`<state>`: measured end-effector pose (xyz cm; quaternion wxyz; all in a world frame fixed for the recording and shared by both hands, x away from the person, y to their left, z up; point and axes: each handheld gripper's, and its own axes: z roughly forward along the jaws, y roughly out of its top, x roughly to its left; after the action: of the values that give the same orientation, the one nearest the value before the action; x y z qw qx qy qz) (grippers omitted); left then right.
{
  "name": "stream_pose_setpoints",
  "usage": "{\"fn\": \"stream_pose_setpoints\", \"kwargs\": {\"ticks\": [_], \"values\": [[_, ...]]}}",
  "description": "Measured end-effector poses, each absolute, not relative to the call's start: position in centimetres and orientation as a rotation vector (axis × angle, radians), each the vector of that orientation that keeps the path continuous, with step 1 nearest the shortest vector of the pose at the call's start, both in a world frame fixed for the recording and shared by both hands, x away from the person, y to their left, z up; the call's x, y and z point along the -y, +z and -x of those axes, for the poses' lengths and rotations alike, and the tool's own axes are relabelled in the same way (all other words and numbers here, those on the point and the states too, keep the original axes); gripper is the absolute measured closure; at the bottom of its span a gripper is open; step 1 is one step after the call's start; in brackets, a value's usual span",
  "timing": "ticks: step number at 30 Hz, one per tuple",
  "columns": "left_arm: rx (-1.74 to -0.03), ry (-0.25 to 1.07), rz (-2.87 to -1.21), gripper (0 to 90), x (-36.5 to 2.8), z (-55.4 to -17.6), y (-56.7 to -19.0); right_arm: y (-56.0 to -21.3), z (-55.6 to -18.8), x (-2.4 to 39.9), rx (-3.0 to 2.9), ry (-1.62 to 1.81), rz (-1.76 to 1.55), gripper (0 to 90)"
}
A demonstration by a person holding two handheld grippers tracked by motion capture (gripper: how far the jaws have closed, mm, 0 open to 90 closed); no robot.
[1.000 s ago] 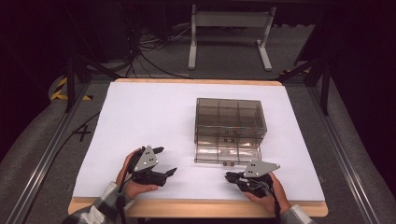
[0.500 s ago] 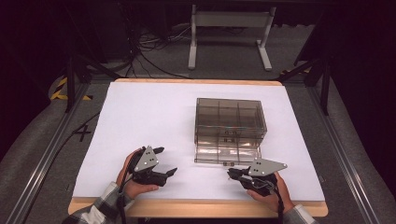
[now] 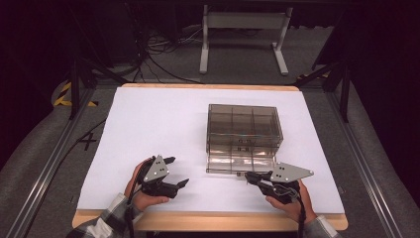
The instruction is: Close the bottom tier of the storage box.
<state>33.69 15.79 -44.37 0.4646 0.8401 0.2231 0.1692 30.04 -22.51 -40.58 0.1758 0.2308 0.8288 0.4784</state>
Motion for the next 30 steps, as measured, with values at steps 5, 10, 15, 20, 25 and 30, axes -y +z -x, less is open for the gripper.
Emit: {"fn": "stream_pose_setpoints", "kwargs": {"ticks": [5, 10, 15, 20, 25, 30], "values": [[-0.547, 0.38, -2.053, 16.2, -15.6, -33.8, -44.6, -40.0, -30.1, 22.9, -2.321, 1.368, -0.665, 84.7], [-0.541, 0.375, -2.066, 16.0, -15.4, -33.8, -44.8, -39.6, -30.3, 23.0, -2.3, 1.372, -0.665, 84.7], [-0.538, 0.374, -2.076, 15.9, -15.3, -33.9, -44.9, -39.1, -30.5, 23.1, -2.281, 1.383, -0.663, 84.7], [-0.539, 0.375, -2.076, 15.9, -15.3, -33.8, -44.9, -38.7, -30.7, 23.2, -2.265, 1.392, -0.663, 84.7], [-0.537, 0.371, -2.069, 15.9, -15.3, -33.8, -44.9, -38.3, -30.9, 23.3, -2.246, 1.406, -0.668, 84.7], [-0.534, 0.371, -2.07, 15.8, -15.3, -33.9, -44.9, -38.1, -31.1, 23.3, -2.233, 1.414, -0.67, 84.7]]}}
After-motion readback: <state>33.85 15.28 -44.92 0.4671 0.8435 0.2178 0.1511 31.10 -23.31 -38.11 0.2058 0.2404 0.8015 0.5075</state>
